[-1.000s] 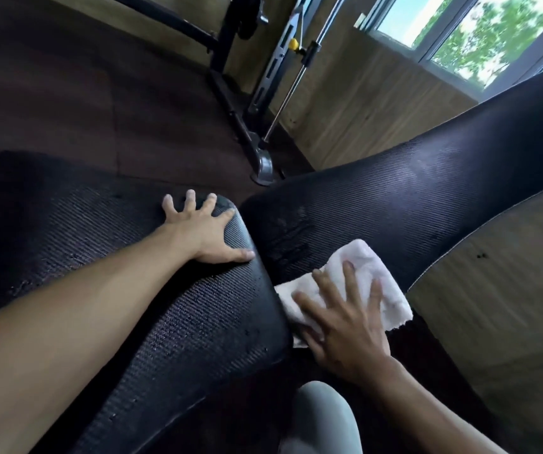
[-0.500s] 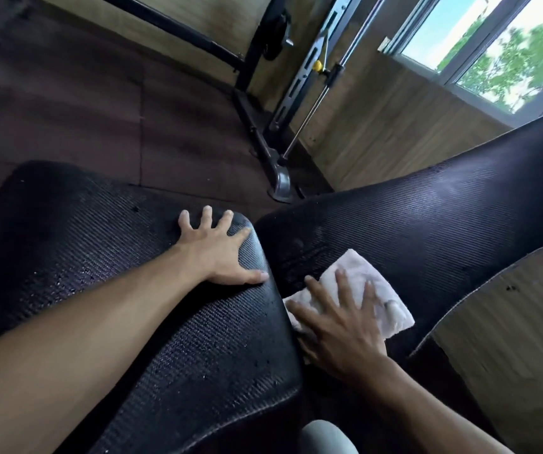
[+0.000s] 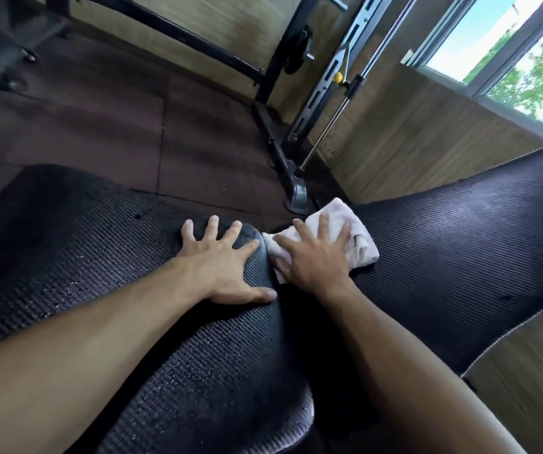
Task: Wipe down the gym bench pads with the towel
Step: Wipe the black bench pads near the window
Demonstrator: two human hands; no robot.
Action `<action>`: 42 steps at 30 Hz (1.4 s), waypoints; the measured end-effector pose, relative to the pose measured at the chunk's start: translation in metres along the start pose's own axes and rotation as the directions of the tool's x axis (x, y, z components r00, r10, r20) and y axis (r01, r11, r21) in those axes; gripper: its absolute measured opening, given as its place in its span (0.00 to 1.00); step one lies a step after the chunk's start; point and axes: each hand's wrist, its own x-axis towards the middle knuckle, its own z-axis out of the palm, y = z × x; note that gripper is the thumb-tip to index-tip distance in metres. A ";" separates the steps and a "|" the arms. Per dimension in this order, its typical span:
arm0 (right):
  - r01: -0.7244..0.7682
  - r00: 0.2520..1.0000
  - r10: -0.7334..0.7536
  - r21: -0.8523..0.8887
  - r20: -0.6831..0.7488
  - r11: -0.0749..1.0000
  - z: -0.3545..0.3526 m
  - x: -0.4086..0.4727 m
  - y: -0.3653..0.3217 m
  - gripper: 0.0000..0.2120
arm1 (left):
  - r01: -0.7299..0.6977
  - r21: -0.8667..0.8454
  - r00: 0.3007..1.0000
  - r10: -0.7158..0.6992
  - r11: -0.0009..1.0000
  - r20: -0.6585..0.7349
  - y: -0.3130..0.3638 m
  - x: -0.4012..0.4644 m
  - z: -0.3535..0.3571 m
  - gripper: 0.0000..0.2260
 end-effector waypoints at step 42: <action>-0.554 0.815 0.565 0.115 -0.128 0.825 -0.028 -0.157 0.098 0.20 | -0.003 0.000 1.000 0.003 1.000 0.021 -0.002 -0.001 0.000 0.51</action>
